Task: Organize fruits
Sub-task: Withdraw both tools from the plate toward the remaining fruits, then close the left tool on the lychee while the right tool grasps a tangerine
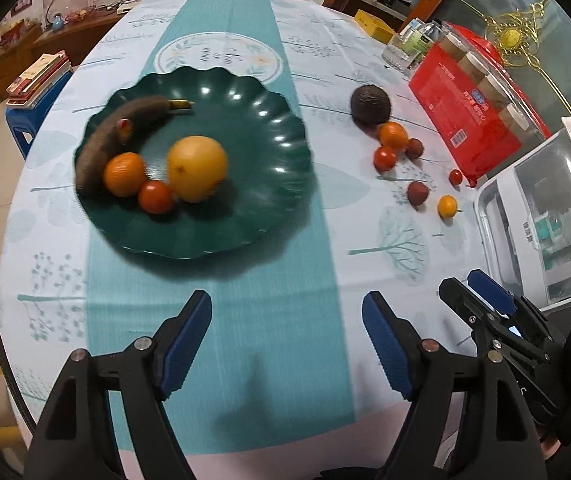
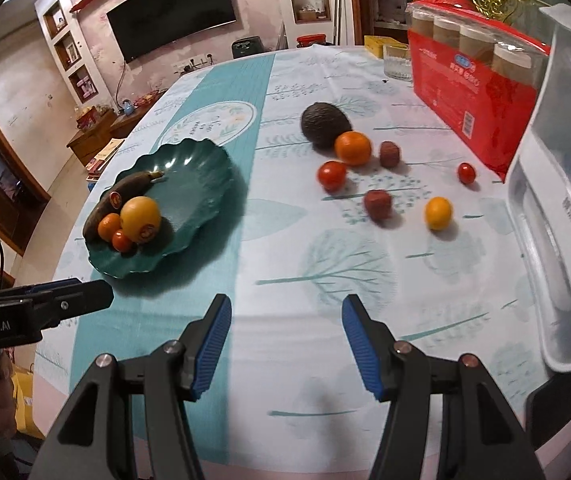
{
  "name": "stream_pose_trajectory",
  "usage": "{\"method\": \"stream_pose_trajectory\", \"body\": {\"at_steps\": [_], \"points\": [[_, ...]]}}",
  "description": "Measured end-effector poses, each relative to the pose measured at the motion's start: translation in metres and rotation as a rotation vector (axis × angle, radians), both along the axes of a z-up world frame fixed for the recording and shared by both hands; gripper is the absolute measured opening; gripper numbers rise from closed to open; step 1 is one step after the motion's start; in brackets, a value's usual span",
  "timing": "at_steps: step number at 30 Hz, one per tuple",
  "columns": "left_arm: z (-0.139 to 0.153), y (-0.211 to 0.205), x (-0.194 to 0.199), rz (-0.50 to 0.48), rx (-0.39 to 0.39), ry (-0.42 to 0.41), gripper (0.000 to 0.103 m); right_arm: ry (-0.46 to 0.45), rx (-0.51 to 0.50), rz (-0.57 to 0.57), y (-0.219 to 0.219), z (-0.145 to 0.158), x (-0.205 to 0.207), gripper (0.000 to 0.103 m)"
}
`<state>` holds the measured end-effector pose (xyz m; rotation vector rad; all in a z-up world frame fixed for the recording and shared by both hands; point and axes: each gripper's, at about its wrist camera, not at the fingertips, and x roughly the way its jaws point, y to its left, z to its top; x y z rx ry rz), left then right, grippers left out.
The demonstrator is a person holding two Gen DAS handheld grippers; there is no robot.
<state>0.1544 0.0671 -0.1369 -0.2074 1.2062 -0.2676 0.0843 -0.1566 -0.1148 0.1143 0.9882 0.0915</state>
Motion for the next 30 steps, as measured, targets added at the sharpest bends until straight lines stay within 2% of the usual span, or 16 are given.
{"method": "stream_pose_trajectory", "body": {"at_steps": [13,17,24,30], "points": [[0.009,-0.083,0.013,-0.048,0.020,-0.009,0.078,-0.031,-0.003,-0.005,-0.068,0.000,0.006,0.058],[0.012,-0.109,0.028,-0.073,0.030,-0.021,0.078,-0.040,0.000,-0.021,-0.085,-0.002,0.015,0.058],[0.016,-0.147,0.063,-0.090,0.043,-0.009,0.078,-0.068,-0.059,-0.019,-0.101,-0.007,0.035,0.058],[0.004,-0.173,0.094,-0.111,0.060,0.022,0.078,-0.128,-0.123,-0.042,-0.108,-0.017,0.051,0.058]]}}
